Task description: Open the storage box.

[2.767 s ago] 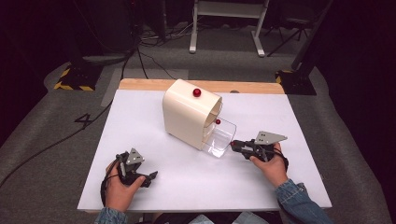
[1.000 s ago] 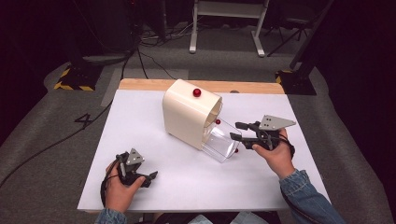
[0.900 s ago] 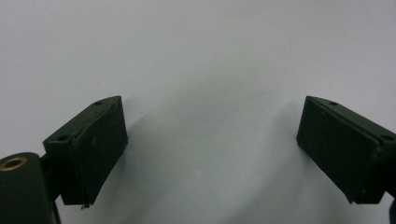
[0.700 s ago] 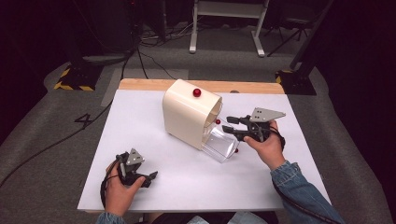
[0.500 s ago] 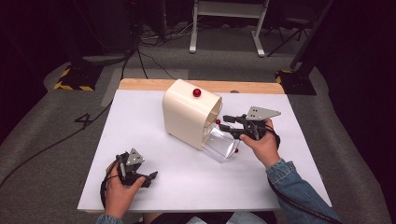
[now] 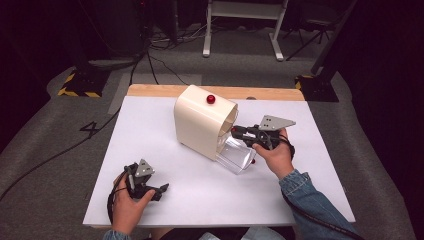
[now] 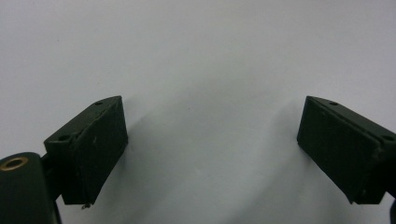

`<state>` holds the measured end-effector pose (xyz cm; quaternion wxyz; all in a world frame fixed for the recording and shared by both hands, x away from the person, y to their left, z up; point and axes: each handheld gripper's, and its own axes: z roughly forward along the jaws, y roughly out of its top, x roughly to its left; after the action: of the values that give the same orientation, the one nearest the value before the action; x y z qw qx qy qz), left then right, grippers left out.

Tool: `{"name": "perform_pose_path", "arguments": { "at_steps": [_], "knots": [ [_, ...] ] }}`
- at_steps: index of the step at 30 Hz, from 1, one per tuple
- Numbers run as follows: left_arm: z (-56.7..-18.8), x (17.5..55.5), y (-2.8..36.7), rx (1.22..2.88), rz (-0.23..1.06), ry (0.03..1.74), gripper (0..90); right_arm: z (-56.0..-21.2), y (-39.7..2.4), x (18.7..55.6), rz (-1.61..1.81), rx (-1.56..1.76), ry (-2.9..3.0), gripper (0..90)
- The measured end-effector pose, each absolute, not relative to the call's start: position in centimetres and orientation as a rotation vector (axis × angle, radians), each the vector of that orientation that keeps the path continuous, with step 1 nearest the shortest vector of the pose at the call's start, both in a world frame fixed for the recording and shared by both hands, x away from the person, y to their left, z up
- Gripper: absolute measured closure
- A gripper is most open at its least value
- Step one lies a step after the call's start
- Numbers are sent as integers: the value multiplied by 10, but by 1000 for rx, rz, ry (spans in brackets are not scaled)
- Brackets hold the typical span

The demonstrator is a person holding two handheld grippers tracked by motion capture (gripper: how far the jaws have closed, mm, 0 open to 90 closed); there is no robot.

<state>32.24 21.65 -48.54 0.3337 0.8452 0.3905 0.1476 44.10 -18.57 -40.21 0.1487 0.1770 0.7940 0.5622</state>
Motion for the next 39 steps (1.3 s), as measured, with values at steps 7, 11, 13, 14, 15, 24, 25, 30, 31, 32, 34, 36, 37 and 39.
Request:
{"name": "perform_pose_path", "arguments": {
  "at_steps": [7, 11, 13, 14, 15, 24, 25, 30, 31, 32, 34, 36, 37, 39],
  "knots": [
    [-485, 323, 216, 2207, 382, 1020, 88, -401, -195, 436, 1610, 520, 2283, 745],
    [-485, 323, 217, 2210, 383, 1019, 88, -400, -203, 429, 1590, 515, 2280, 745],
    [-485, 323, 217, 2212, 382, 1019, 87, -400, -208, 427, 1590, 522, 2280, 745],
    [-485, 324, 217, 2212, 383, 1017, 87, -401, -210, 426, 1591, 523, 2277, 745],
    [-485, 324, 217, 2213, 382, 1017, 87, -401, -212, 425, 1591, 525, 2277, 745],
    [-485, 324, 217, 2210, 364, 1025, 86, -401, -226, 416, 1587, 537, 2270, 745],
    [-485, 324, 217, 2209, 364, 1024, 86, -401, -228, 415, 1589, 539, 2270, 745],
    [-485, 324, 217, 2210, 372, 1019, 86, -401, -233, 412, 1593, 546, 2269, 745],
    [-485, 324, 217, 2210, 376, 1018, 86, -402, -234, 411, 1595, 549, 2269, 745],
    [-485, 324, 217, 2213, 382, 1015, 86, -403, -235, 410, 1601, 553, 2266, 745],
    [-485, 324, 217, 2212, 380, 1015, 86, -405, -237, 409, 1603, 556, 2266, 744],
    [-485, 324, 217, 2211, 379, 1018, 86, -407, -239, 409, 1606, 561, 2265, 743],
    [-485, 324, 217, 2211, 380, 1018, 86, -408, -240, 409, 1608, 561, 2266, 743],
    [-485, 323, 217, 2211, 381, 1017, 87, -409, -242, 409, 1610, 567, 2266, 743]
  ]
}}
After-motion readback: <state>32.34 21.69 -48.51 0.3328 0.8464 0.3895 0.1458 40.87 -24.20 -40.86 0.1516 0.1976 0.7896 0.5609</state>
